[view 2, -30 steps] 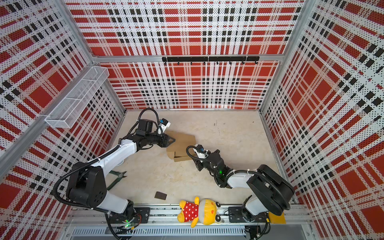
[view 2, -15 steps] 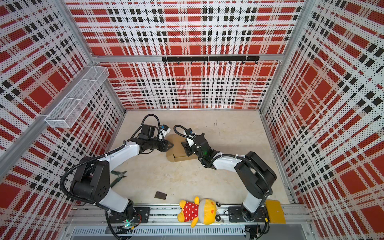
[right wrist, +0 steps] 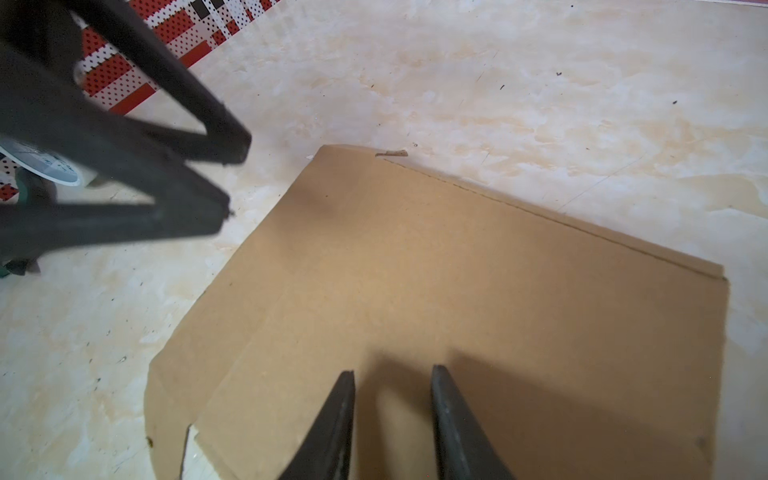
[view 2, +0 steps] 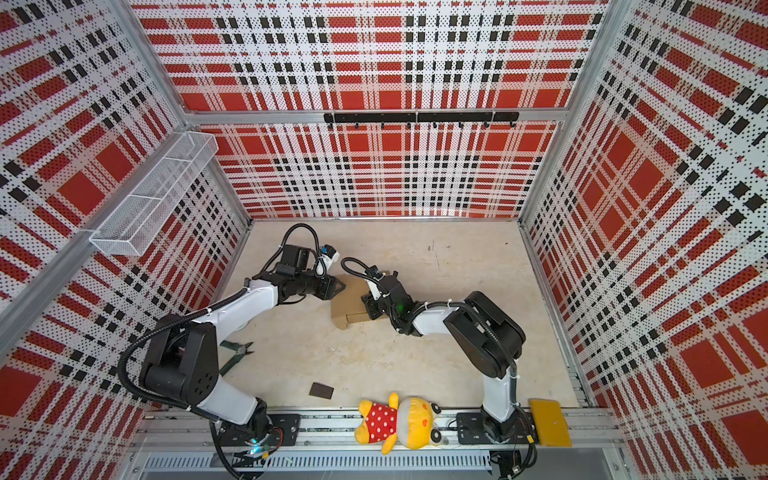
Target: Fold the paper box
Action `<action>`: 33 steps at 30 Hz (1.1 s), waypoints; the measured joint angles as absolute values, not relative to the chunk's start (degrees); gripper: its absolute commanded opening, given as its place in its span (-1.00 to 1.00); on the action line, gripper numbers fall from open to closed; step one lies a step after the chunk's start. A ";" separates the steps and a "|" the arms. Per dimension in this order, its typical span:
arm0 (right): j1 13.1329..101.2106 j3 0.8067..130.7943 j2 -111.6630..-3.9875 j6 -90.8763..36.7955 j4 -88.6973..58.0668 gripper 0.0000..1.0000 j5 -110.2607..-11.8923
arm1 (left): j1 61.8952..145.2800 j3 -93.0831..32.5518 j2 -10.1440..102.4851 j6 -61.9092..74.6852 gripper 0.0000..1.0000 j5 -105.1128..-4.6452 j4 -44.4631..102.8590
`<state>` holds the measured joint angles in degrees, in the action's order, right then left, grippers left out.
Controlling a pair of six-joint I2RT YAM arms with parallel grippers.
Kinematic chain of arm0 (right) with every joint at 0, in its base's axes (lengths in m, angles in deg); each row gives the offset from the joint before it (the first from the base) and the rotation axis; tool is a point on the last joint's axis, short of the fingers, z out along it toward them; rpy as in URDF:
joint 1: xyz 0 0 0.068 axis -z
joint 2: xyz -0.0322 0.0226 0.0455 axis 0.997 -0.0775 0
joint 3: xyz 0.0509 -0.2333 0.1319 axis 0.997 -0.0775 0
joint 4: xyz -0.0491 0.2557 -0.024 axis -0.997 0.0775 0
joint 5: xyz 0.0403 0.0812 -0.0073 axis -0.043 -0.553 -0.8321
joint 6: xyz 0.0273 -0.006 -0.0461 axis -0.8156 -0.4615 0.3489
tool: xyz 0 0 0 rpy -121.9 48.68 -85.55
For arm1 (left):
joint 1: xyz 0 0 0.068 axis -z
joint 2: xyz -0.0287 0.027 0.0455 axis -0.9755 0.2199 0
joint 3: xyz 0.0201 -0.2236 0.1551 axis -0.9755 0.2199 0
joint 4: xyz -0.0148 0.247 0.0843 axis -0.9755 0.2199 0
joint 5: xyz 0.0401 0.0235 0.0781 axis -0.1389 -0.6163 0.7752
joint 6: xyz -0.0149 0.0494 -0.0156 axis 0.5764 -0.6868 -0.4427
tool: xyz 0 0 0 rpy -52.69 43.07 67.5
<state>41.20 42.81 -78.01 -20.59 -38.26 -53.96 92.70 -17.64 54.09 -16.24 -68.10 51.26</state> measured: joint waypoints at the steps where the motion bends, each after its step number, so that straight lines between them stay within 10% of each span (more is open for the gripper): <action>1: 41.20 42.81 -78.14 -20.63 -38.34 -0.34 -53.96 | 92.61 -18.97 54.22 -16.31 0.00 -67.90 51.59; 18: 40.93 35.70 -70.34 -15.21 -34.37 -0.32 -52.65 | 94.62 -42.10 76.34 -22.91 0.23 -65.02 62.87; 33: 40.93 27.60 -53.55 -13.07 -27.98 -0.10 -51.62 | 97.26 -41.81 78.15 -27.21 -0.25 -61.37 66.91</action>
